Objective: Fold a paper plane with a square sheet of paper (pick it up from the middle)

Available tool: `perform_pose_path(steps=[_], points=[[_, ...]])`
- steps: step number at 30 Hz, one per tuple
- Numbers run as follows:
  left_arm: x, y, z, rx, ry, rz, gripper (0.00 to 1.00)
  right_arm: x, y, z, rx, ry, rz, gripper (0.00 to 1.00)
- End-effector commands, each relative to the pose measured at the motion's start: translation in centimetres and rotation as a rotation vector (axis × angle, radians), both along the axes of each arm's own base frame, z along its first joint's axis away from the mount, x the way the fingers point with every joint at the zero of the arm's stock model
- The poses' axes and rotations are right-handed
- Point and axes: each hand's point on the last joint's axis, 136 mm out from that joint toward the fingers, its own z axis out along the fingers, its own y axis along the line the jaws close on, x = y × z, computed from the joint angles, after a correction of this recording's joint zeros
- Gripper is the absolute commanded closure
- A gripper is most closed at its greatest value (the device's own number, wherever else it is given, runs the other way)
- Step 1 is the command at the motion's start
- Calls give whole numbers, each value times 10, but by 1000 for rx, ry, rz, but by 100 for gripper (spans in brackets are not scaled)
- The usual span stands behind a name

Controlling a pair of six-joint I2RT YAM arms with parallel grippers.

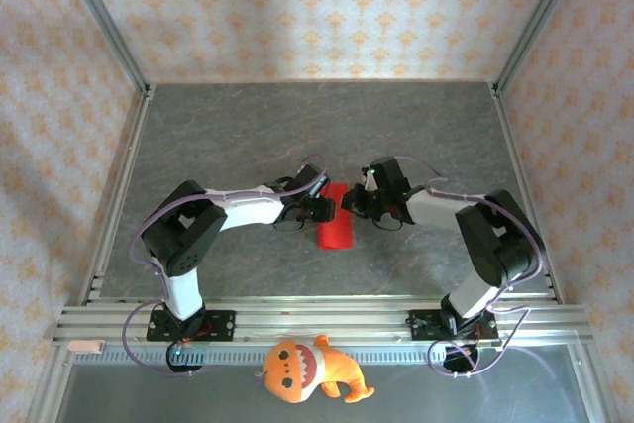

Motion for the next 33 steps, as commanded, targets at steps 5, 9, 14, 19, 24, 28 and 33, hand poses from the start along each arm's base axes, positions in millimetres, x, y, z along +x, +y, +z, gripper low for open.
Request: perform_pose_path(steps=[5,9,14,19,24,28,33], points=[[-7,23,-40,107,60,27,52,22,-55,13,-30,-62,-226,88],[-5,27,-40,115,59,32,54,20,-71,12,-35,-64,-266,88],[-4,32,-39,122,54,16,53,15,-74,6,-42,-48,-263,88],[-7,31,-44,129,67,-21,52,14,-73,4,-34,-40,-262,88],[-10,33,-54,152,89,-33,50,14,-72,5,-32,-42,-259,88],[-9,33,-57,159,96,-26,48,13,-72,3,-30,-36,-256,88],[-7,32,-60,161,97,-19,47,12,-70,2,-23,-30,-249,88]])
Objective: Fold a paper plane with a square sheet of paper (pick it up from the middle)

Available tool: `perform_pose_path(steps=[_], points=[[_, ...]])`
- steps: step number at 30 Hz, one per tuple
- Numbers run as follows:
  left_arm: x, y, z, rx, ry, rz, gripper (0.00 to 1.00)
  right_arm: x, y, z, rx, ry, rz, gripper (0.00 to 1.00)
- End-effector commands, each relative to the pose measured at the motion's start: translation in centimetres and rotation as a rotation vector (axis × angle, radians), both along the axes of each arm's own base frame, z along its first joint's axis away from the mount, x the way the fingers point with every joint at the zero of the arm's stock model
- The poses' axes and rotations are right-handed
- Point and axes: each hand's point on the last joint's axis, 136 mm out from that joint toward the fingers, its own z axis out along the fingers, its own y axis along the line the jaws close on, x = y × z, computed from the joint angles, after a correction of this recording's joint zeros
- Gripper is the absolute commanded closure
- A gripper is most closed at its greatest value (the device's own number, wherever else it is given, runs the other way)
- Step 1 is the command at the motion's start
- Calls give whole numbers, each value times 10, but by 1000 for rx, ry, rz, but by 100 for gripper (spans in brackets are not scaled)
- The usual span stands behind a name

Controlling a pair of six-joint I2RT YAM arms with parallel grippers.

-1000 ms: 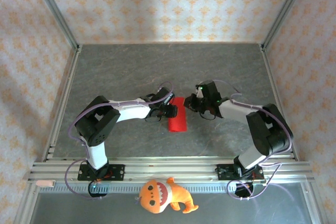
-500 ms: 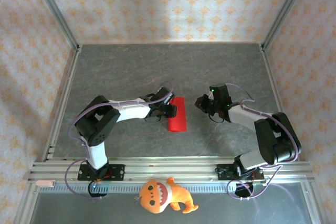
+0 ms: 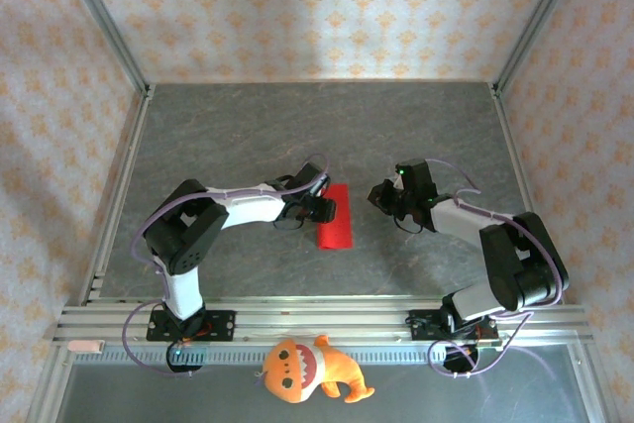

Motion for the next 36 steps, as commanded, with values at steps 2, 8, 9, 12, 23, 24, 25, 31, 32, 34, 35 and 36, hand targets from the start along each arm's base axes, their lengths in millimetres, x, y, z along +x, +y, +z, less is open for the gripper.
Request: perform_pose_path(steps=[2,8,9,12,23,24,25,31,32,34,35,36], points=[[-7,33,-56,140,88,37,46,0,0,1,14,-3,-3,88],[-7,33,-58,148,87,33,45,-1,2,0,23,0,4,88],[-7,33,-59,150,91,31,45,-1,2,0,25,2,6,88],[-8,35,-62,160,96,34,45,-2,3,-1,28,6,10,89],[-9,38,-65,162,103,60,45,-2,7,0,48,9,29,89],[-9,38,-65,161,105,62,45,-2,8,0,52,8,32,89],[-9,37,-65,160,104,62,45,-3,9,0,56,9,37,89],[-9,38,-67,164,110,66,45,-8,26,9,119,-6,114,94],[-9,38,-68,164,112,70,45,-8,27,8,115,-4,120,94],[-9,38,-69,167,114,74,45,-9,29,5,108,2,124,94],[-10,39,-70,169,118,79,45,-9,29,4,106,5,125,94],[-9,39,-70,171,119,84,45,-10,30,2,103,12,126,94]])
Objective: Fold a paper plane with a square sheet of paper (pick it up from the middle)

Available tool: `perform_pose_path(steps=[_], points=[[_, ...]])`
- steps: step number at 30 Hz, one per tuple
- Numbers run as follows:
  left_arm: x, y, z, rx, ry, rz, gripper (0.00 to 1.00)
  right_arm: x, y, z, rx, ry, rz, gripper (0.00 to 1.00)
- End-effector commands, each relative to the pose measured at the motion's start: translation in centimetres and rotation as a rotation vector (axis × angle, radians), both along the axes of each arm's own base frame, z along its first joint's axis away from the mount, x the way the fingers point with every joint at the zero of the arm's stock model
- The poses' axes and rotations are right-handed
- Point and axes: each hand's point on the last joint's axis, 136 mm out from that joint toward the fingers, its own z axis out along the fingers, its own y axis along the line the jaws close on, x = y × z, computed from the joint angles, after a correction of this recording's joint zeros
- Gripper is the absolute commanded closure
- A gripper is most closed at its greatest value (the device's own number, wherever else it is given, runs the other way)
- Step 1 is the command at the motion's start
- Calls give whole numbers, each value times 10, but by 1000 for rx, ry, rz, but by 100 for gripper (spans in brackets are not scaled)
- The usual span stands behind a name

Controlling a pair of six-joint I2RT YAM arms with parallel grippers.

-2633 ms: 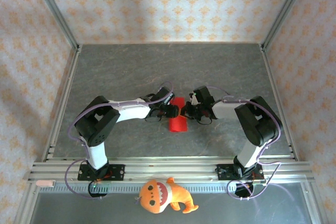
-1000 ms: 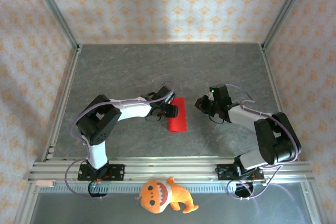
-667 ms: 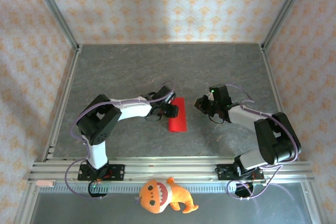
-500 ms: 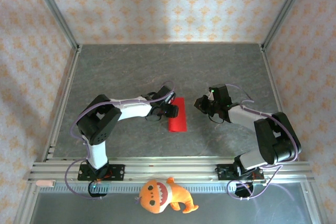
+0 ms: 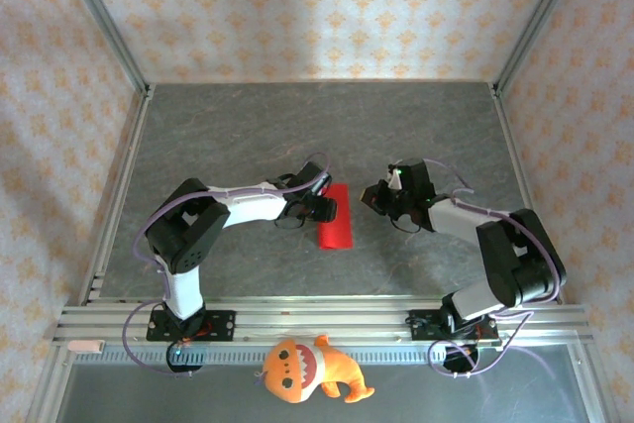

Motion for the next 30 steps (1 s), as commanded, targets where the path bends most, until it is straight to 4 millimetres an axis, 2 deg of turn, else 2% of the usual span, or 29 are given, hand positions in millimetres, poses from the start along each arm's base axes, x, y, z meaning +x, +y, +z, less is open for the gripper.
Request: perform_pose_path(steps=[1,22,27,30], points=[[-9,40,-66,160,95,71,45,-1,6,-4,7,2,26,94],[-12,39,-71,170,97,28,45,-6,26,-10,-9,21,94,95],[-13,39,-72,167,98,27,45,-9,42,-4,21,10,153,95],[-13,38,-73,162,99,18,45,-4,38,-12,-13,25,123,96]])
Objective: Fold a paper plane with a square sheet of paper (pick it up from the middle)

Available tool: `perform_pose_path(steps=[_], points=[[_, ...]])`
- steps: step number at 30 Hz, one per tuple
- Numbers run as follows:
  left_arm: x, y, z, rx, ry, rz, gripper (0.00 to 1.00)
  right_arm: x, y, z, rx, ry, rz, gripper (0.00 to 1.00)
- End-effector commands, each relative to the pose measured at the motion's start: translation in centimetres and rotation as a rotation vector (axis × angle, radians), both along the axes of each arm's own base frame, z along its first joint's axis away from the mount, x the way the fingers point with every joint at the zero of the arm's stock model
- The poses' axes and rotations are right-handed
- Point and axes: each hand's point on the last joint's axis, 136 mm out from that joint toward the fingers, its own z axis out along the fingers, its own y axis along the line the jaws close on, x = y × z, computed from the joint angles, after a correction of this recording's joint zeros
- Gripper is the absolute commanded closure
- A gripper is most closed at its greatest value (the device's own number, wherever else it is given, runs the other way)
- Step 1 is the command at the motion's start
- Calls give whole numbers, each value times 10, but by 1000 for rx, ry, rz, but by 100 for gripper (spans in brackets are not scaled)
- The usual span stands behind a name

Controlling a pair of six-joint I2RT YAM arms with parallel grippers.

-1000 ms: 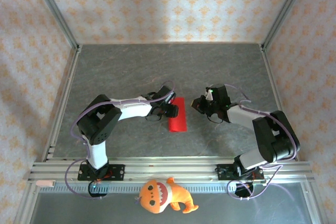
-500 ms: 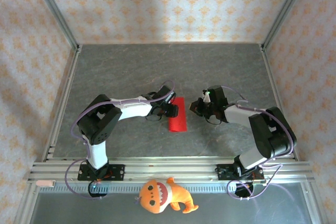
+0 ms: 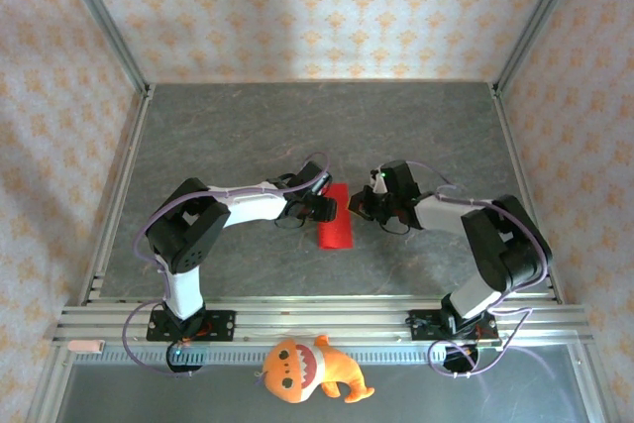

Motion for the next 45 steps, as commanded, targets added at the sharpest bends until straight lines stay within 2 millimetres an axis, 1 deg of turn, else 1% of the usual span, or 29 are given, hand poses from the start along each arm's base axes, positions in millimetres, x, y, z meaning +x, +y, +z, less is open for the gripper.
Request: perform_pose_path(steps=[1,5,7,10,14,17,25,32,38,40,43,45], points=[[-14,37,-73,160,98,14,45,11,-1,0,-31,-18,-17,96],[-13,38,-73,166,96,11,45,17,-19,-10,-146,-14,-85,97],[-12,40,-74,182,96,20,45,18,-24,-10,-168,-24,-98,97],[-11,38,-74,176,96,16,45,18,-22,-6,-157,-31,-90,97],[-11,39,-74,178,96,16,45,20,-29,-6,-187,-41,-121,97],[-11,38,-75,175,95,17,45,20,-30,-3,-186,-48,-128,97],[-11,36,-76,163,96,17,44,17,-26,-2,-167,-45,-111,97],[-12,37,-79,169,100,15,44,17,-29,-1,-178,-53,-116,97],[-12,36,-80,166,103,14,44,16,-25,2,-153,-57,-106,97],[-12,36,-80,168,103,14,44,14,-18,7,-104,-58,-86,97],[-13,36,-81,169,106,13,44,10,2,18,32,-54,-34,97],[-13,36,-81,168,104,16,44,10,7,18,63,-46,-26,98]])
